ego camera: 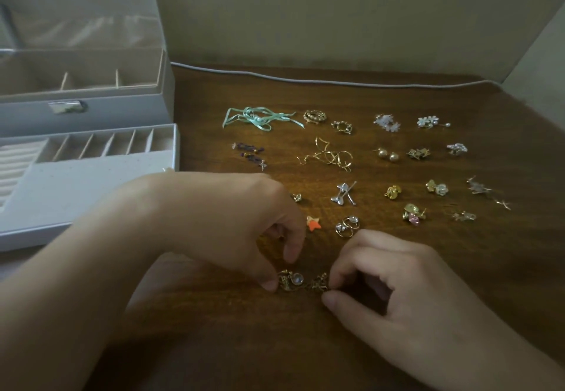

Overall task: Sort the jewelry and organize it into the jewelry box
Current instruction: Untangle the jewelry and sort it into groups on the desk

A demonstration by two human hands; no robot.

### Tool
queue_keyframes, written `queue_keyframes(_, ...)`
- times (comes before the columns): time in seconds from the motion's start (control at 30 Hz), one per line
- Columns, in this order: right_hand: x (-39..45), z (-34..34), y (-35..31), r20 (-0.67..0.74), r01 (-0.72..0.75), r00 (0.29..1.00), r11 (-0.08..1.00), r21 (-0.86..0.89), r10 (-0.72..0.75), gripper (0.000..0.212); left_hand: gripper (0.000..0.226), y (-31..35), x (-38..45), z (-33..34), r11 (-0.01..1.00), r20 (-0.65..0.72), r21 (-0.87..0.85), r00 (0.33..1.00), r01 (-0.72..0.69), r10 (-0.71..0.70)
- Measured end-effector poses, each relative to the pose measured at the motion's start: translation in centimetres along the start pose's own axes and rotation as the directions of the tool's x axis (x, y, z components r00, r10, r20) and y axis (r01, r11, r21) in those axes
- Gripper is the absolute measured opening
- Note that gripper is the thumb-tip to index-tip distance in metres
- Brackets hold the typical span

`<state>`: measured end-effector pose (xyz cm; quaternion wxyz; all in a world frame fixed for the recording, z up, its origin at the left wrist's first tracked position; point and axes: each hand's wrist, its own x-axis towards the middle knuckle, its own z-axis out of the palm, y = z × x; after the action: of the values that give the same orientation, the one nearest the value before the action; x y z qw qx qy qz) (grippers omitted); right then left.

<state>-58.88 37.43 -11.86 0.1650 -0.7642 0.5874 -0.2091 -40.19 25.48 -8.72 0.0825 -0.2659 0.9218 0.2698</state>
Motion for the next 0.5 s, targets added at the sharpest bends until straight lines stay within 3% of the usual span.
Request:
queue_keyframes(0.1, 0.1, 0.4, -0.2, -0.033, 0.022, 0.999, 0.997, -0.068, -0.024, 0.028, 0.029, -0.3, 0.2, -0.6, 0.988, 0.032, 0.146, 0.999, -0.040, 0.036)
queue_keyframes(0.5, -0.7, -1.3, 1.4, -0.050, 0.041, 0.998, 0.997, 0.070, -0.038, 0.005, 0.018, -0.9, 0.3, -0.4, 0.990, 0.049, 0.121, 0.996, -0.076, 0.070)
